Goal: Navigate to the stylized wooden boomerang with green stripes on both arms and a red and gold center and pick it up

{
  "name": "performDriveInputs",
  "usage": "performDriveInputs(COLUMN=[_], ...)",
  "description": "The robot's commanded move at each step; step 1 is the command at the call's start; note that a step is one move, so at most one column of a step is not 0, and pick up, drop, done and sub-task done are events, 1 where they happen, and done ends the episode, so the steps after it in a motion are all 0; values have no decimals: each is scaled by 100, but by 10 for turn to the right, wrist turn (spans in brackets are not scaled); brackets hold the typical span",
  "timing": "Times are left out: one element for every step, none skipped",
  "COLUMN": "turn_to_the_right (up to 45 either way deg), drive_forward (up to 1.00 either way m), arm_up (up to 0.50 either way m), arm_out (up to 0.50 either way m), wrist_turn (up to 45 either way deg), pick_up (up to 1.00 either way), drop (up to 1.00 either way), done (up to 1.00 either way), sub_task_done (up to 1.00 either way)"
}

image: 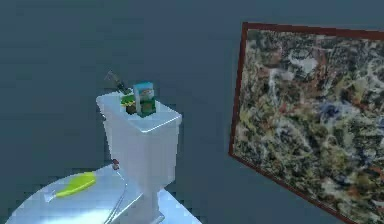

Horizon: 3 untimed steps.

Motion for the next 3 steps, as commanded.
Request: performDriveInputs(turn_to_the_right=[450,450,390], drive_forward=[0,0,0], arm_up=[0,0,0], arm_out=[0,0,0], wrist_turn=[0,0,0], pick_up=[0,0,0], drop=[0,0,0], done=[0,0,0], sub_task_done=[0,0,0])
